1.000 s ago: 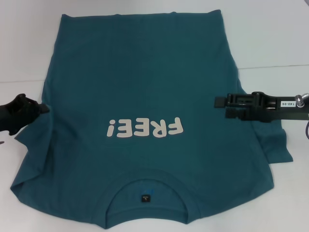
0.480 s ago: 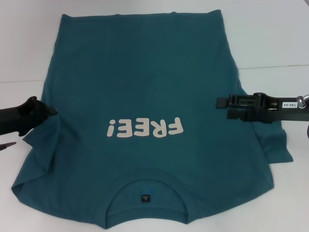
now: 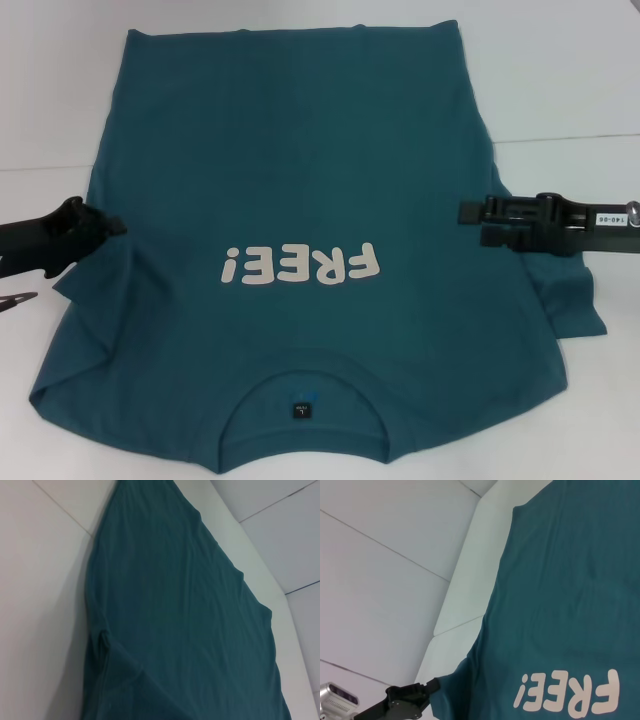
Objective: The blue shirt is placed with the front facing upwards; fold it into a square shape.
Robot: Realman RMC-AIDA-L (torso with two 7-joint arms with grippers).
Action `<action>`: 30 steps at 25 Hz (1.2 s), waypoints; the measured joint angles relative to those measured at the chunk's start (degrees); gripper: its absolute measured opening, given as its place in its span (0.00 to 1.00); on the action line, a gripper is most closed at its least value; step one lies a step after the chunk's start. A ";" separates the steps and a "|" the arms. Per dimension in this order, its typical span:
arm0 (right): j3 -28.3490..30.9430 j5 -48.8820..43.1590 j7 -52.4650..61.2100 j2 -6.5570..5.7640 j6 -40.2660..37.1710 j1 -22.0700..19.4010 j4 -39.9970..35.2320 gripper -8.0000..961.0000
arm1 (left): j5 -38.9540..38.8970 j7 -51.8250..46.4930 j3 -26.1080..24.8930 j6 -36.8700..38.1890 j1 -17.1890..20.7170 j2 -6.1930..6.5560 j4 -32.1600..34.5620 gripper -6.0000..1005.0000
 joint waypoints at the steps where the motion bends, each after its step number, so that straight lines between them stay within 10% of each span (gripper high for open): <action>1: 0.01 0.02 -0.07 -0.01 -0.02 -0.08 -0.05 0.83 | 0.00 -0.02 -0.05 -0.03 0.12 0.00 0.00 0.04; 15: 2.52 0.16 -2.95 0.68 -1.07 -1.17 0.43 0.82 | 0.17 -1.03 0.59 -0.58 -0.51 0.24 0.29 0.03; 30: 3.79 0.16 -3.07 0.67 -0.76 -1.38 0.37 0.82 | 0.61 -3.35 18.94 -3.04 -0.08 -1.00 10.22 0.05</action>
